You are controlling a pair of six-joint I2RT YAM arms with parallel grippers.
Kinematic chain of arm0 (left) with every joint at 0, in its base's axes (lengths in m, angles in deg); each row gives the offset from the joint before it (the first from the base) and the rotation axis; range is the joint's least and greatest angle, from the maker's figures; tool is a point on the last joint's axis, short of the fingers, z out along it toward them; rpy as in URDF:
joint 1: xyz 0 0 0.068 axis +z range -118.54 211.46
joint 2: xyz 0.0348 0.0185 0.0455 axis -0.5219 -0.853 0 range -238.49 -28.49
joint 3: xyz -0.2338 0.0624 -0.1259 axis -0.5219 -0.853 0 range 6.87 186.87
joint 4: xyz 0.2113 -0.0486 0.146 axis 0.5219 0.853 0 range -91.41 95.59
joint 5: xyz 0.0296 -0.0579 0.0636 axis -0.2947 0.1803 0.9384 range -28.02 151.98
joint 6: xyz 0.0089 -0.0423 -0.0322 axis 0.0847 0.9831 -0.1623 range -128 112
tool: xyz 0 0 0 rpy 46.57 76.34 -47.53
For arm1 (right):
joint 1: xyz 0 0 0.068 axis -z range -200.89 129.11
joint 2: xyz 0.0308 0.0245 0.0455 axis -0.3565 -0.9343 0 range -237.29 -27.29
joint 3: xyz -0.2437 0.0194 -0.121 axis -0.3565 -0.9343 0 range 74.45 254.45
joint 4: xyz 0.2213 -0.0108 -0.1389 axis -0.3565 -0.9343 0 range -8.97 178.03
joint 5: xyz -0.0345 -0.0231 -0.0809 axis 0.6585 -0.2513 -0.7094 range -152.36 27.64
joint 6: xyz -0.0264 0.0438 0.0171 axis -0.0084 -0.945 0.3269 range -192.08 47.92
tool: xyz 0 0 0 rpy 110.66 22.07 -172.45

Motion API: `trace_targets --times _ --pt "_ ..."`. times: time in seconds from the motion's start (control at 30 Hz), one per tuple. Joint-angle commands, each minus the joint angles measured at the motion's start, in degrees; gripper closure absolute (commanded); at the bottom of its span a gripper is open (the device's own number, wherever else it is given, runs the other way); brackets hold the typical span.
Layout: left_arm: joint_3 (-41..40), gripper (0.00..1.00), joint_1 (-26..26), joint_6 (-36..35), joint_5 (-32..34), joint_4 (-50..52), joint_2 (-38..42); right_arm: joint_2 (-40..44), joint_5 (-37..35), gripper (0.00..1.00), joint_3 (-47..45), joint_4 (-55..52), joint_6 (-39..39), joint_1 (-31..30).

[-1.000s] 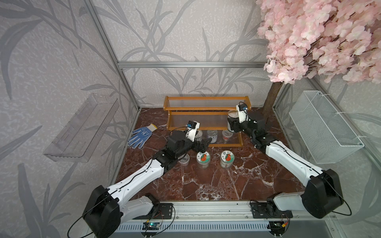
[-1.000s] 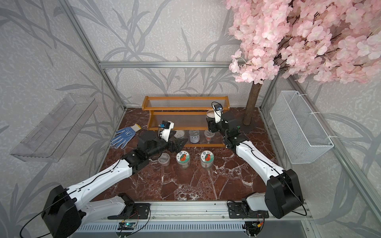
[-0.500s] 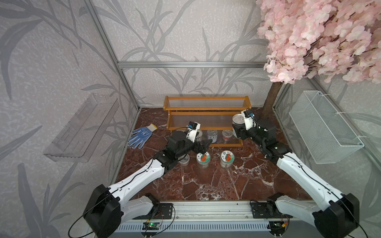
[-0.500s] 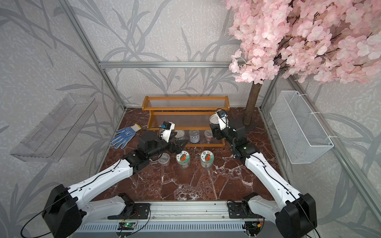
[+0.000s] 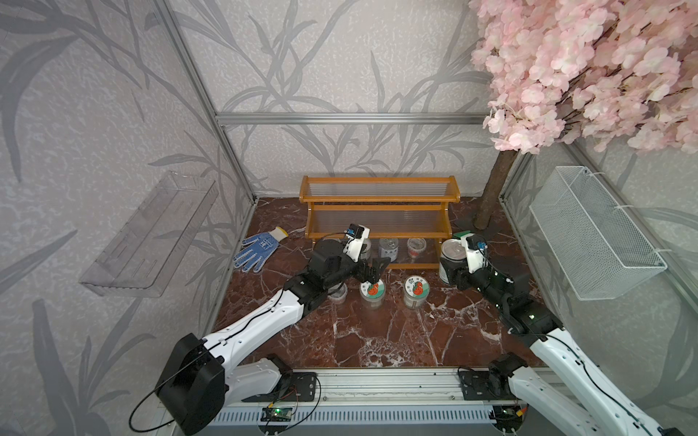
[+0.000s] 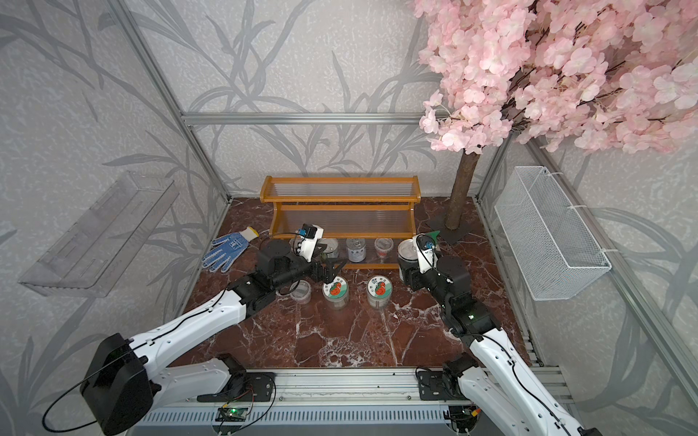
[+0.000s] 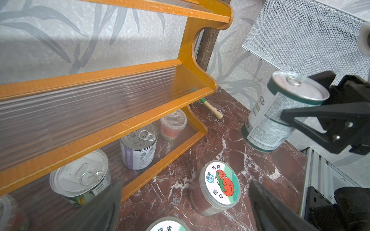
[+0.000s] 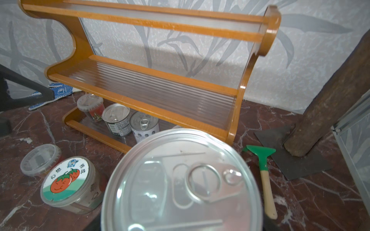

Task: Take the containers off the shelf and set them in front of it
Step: Place the container at the center of the board.

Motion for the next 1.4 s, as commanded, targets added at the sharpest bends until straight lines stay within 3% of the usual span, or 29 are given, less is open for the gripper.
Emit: trace_targets --times 0.0,0.33,0.73,0.87,0.9,1.07,1.37 --pt "2.25 0.0 0.14 -0.51 -1.61 0.23 -0.37 1.0 -2.1 0.32 -4.34 4.58 -3.24 0.0" --pt "1.16 0.0 0.19 -0.42 -1.64 2.2 1.73 -0.86 -8.75 0.32 -16.38 18.12 -4.68 -0.79" --pt "0.65 0.0 0.12 -0.16 -3.43 2.89 1.74 -4.54 -12.05 0.32 -13.07 12.78 -4.68 -1.42" --pt "0.83 0.0 0.11 -0.33 -3.91 3.9 2.12 -6.96 -16.69 0.32 -14.85 16.34 -4.68 -5.29" --pt "0.75 0.0 0.17 -0.33 -3.86 4.15 2.41 -8.18 -19.88 0.32 -14.97 16.66 -17.31 -7.39" --pt "0.56 0.0 0.18 -1.08 -3.37 5.82 3.52 -10.11 -30.8 0.32 -18.27 23.92 -18.67 -11.55" --pt "0.46 0.0 0.21 -1.13 -3.37 5.75 2.87 -11.52 -34.19 0.32 -19.7 22.93 -21.71 -11.65"
